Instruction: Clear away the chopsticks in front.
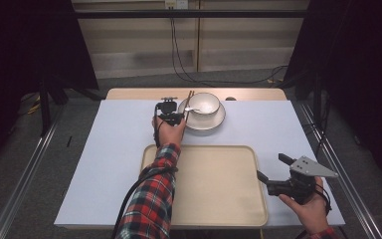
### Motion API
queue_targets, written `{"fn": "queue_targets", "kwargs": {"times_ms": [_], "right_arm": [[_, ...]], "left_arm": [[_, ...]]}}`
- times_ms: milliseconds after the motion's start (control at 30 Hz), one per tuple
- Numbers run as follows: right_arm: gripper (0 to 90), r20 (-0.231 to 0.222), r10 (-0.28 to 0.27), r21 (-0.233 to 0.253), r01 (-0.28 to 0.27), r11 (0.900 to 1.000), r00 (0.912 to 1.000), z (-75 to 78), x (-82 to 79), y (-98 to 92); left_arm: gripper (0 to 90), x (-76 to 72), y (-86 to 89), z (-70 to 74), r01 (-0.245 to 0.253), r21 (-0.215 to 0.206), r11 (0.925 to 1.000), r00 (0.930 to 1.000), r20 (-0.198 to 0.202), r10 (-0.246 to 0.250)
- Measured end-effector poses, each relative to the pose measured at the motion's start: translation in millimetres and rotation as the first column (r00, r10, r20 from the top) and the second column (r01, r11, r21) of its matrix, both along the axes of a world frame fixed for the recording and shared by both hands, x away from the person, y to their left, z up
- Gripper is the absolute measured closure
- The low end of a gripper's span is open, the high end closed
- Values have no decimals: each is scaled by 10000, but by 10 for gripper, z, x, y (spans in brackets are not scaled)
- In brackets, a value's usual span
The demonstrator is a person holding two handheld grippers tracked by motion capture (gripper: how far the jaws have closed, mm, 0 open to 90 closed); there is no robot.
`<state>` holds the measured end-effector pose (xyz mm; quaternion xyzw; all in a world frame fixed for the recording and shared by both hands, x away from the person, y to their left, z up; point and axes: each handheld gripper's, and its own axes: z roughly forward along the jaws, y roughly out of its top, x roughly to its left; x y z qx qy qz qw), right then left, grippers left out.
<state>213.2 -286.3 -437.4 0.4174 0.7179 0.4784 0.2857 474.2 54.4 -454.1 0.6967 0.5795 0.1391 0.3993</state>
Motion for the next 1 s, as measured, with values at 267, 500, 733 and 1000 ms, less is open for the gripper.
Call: {"fn": "queue_targets", "kwargs": {"times_ms": [267, 500, 733, 1000], "right_arm": [[46, 22, -26, 52, 25, 10000, 10000, 2, 0, 9], [34, 27, 7, 18, -7, 10000, 10000, 2, 0, 13], [23, 98, 5, -14, -5, 10000, 10000, 6, -3, 19], [17, 68, 24, 84, -24, 10000, 10000, 11, -10, 27]], "left_arm": [[857, -123, 195, 89, -182, -578, 9982, 9998, -10, 182], [857, -262, 321, 144, -147, -714, 9973, 9999, 72, 153], [857, -484, 480, 205, -243, -701, 9972, 9996, 93, 250], [857, -702, 642, 191, -317, -683, 9972, 9995, -38, 315]]}}
